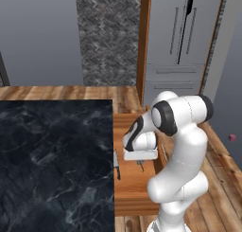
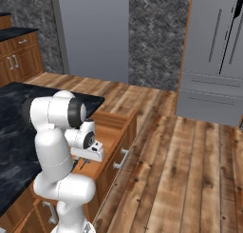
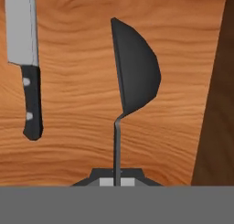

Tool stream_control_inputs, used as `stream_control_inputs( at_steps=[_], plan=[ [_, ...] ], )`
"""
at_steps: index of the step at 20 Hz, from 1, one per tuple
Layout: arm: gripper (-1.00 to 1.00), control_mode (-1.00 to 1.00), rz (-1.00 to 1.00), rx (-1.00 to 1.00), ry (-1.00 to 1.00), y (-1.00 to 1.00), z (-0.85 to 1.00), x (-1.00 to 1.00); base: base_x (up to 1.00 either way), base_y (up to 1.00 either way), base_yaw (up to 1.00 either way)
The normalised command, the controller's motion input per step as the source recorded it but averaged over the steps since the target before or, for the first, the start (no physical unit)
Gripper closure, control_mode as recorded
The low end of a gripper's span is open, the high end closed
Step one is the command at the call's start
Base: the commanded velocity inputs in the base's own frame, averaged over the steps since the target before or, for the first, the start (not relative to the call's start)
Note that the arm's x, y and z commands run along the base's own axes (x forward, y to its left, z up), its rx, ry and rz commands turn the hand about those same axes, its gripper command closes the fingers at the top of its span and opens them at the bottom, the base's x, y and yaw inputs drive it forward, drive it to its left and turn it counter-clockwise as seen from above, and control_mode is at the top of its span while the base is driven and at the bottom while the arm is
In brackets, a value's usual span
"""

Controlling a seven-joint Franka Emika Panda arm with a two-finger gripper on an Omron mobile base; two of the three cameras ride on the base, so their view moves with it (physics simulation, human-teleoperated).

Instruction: Pick up the metallic utensils from the counter and place them in the open drawer. Make sure not to pick up any wooden utensils.

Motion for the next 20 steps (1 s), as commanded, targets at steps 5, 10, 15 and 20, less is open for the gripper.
stream_control_inputs(
  at_steps=[5, 10, 15, 20],
  plan=[
    [1.00, -1.00, 0.00, 0.00, 0.00, 0.22, -0.36, 0.04, 0.00, 0.00, 0.00],
    [1.00, -1.00, 0.00, 0.00, 0.00, 0.03, -0.24, 0.01, 0.00, 0.00, 0.00],
    [-1.00, -1.00, 0.00, 0.00, 0.00, 0.00, 0.00, 0.00, 0.00, 0.00, 0.00],
    [-1.00, -1.00, 0.02, 0.00, 0.11, 0.00, 0.02, 0.00, 0.00, 0.00, 0.00]
  ],
)
